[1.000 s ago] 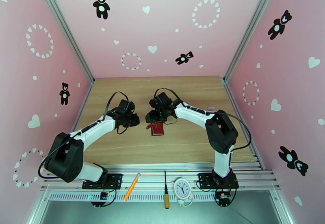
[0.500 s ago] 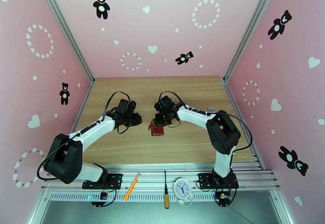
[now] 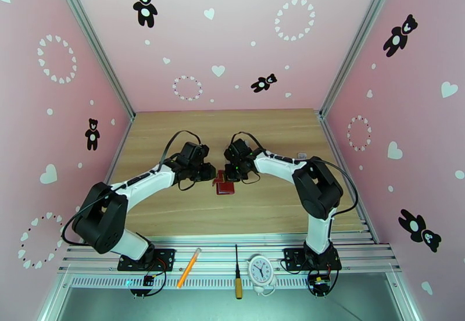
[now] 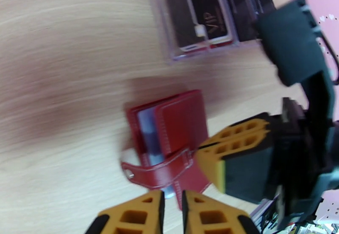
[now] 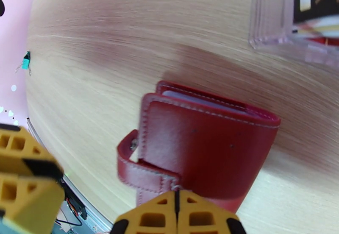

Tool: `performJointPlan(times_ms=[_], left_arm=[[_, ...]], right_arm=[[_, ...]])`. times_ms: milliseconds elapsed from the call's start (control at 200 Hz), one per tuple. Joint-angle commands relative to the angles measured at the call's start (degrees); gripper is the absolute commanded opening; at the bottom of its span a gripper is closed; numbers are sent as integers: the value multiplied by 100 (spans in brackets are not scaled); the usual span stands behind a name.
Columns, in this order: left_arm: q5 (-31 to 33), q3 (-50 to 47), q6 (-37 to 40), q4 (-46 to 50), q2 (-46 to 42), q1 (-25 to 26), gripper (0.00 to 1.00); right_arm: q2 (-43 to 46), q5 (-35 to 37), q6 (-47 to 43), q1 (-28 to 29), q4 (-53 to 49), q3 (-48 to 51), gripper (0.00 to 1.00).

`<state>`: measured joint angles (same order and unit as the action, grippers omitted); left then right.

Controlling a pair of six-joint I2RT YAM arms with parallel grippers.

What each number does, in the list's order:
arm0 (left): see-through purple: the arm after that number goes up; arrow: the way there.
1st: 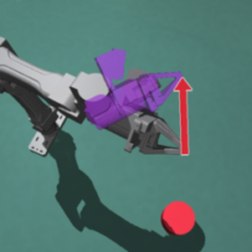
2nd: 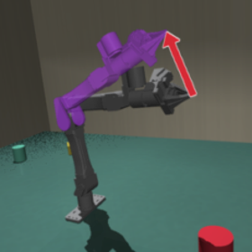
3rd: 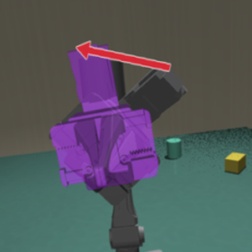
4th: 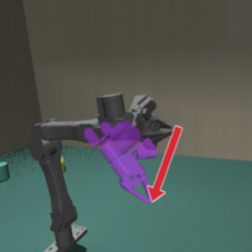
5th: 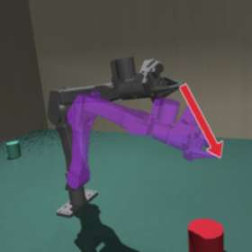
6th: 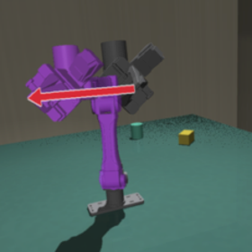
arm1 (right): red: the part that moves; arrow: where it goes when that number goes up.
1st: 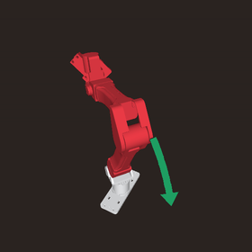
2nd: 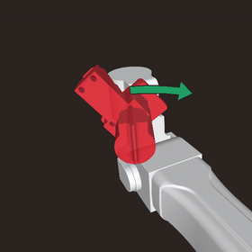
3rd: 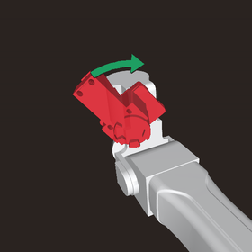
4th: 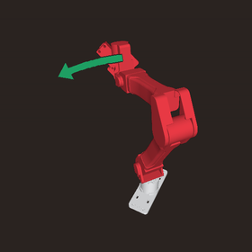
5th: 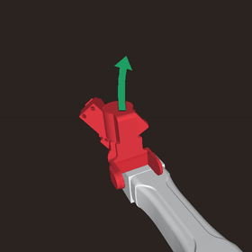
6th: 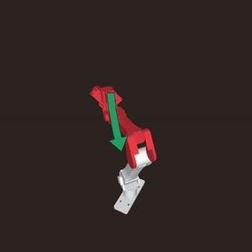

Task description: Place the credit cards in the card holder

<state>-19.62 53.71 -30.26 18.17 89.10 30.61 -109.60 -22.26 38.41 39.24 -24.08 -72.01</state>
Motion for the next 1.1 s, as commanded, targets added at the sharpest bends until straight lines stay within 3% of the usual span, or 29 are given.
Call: performJointPlan(times_ms=[0, 450, 1091], left_arm=[[-209, 204, -151, -283, 183, 128, 21], [-366, 438, -252, -403, 690, 379, 21], [-212, 325, 50, 46, 991, 376, 22]], right_arm=[[-37, 31, -66, -12, -27, 62, 4], [841, 249, -369, -612, -458, 335, 16], [702, 67, -348, -699, -269, 509, 22]])
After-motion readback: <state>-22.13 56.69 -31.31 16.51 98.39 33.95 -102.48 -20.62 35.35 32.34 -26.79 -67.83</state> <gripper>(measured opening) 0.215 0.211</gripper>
